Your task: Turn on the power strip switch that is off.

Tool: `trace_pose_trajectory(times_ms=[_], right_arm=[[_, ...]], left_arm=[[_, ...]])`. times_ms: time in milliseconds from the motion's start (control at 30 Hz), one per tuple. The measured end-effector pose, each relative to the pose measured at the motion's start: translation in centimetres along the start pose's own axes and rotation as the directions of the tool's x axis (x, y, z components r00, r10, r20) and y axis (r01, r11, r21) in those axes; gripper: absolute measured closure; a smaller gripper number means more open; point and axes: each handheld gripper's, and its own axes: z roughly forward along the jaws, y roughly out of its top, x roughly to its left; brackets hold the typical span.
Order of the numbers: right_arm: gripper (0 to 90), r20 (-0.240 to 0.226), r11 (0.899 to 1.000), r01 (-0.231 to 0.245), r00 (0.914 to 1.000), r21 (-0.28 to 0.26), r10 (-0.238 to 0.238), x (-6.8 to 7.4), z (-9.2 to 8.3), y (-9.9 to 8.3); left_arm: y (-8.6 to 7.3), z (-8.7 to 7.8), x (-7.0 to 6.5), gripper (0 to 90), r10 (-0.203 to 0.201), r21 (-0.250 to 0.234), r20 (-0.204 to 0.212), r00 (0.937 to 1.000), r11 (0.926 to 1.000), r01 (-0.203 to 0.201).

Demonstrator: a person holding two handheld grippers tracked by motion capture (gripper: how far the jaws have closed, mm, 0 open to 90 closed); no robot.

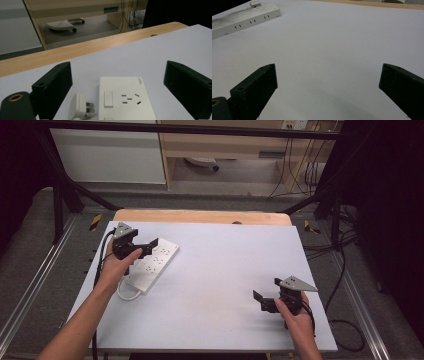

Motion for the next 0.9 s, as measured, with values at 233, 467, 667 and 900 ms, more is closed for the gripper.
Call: trace_pose_trajectory(times_ms=[233, 467, 667, 900], right_arm=[[2.2, 0.0, 1.0, -0.003, 1.0, -0.003, 0.003, 0.0, 0.0, 0.0], [2.2, -0.001, 1.0, -0.001, 1.0, -0.004, 0.001, -0.1, -0.1, 0.0], [2.2, -0.001, 1.0, -0.002, 1.0, -0.004, 0.002, -0.1, -0.1, 0.0], [2.2, -0.001, 1.0, -0.005, 1.0, -0.003, 0.005, -0.1, -0.1, 0.0]], left_arm=[[-0.3, 0.8, 0.1, 9.1, -0.001, 0.017, -0.007, 1.0, 0.9999, 0.001], [-0.5, 1.3, 0.2, 9.0, 0.002, 0.032, -0.008, 1.0, 0.9995, -0.002], [-0.7, 1.7, 0.3, 9.1, 0.007, 0.04, -0.014, 0.9999, 0.9992, -0.006], [-0.9, 2.2, 0.2, 9.4, 0.01, 0.052, -0.017, 0.9998, 0.9986, -0.009]])
